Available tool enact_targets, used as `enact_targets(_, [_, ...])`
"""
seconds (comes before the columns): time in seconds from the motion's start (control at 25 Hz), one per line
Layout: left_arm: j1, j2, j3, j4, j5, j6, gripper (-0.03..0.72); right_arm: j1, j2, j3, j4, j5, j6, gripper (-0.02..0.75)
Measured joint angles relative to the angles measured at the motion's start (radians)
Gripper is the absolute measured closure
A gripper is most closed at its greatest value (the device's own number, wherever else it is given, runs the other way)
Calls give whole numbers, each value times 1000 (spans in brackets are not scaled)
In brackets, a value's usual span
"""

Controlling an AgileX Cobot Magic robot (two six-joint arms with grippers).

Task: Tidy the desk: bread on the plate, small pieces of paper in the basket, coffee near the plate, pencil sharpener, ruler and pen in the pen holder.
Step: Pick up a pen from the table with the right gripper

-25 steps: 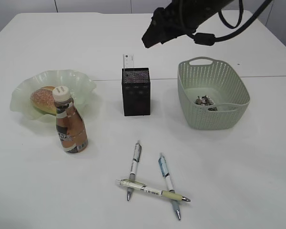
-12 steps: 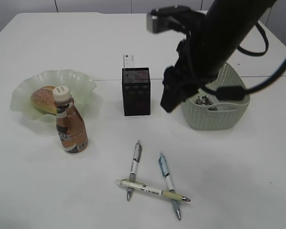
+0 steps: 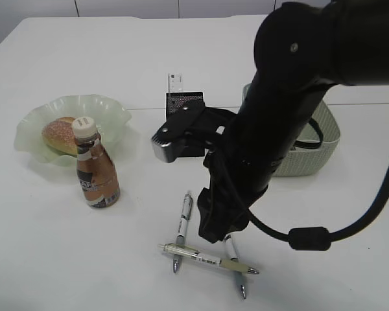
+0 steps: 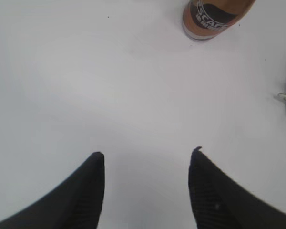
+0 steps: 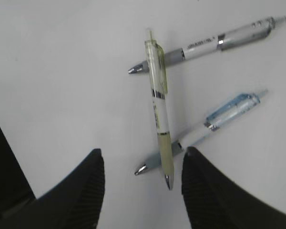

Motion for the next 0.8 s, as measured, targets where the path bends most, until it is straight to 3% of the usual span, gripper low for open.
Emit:
enact_targets(0.32, [0, 0, 0, 2, -2, 0, 272, 54, 113, 0, 6, -54, -93, 352])
enact_targets(0.8, [0, 0, 0, 14, -33, 0, 273, 65, 222, 0, -5, -169, -47, 352])
